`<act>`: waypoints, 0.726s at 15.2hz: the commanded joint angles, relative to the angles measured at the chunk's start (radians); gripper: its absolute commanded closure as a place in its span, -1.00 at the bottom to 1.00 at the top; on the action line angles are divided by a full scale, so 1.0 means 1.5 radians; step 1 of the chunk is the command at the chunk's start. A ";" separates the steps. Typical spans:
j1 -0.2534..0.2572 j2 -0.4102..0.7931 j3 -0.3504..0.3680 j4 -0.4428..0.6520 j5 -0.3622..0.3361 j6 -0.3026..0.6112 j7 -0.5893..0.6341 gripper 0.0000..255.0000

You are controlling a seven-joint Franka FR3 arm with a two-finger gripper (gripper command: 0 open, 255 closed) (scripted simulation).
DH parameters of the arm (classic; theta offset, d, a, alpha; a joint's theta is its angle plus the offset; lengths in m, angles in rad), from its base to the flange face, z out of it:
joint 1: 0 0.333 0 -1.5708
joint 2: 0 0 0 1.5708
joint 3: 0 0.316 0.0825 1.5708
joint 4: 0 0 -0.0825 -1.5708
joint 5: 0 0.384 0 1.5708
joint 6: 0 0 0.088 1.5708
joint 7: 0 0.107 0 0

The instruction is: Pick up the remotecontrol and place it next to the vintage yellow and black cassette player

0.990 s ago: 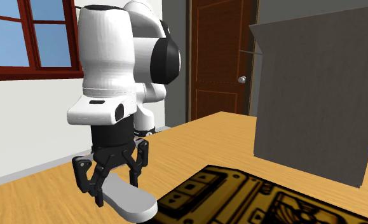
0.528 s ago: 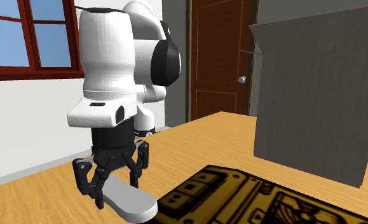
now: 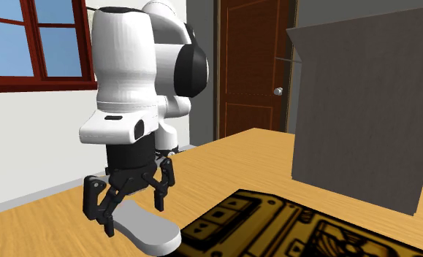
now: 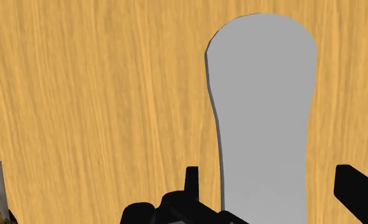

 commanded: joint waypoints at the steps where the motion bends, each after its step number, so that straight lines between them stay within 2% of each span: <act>1: 0.001 -0.012 -0.002 0.019 -0.005 -0.030 0.003 -1.00; 3: 0.002 -0.026 -0.004 0.040 -0.011 -0.065 0.006 -1.00; 11: 0.002 -0.026 -0.004 0.040 -0.011 -0.065 0.006 -1.00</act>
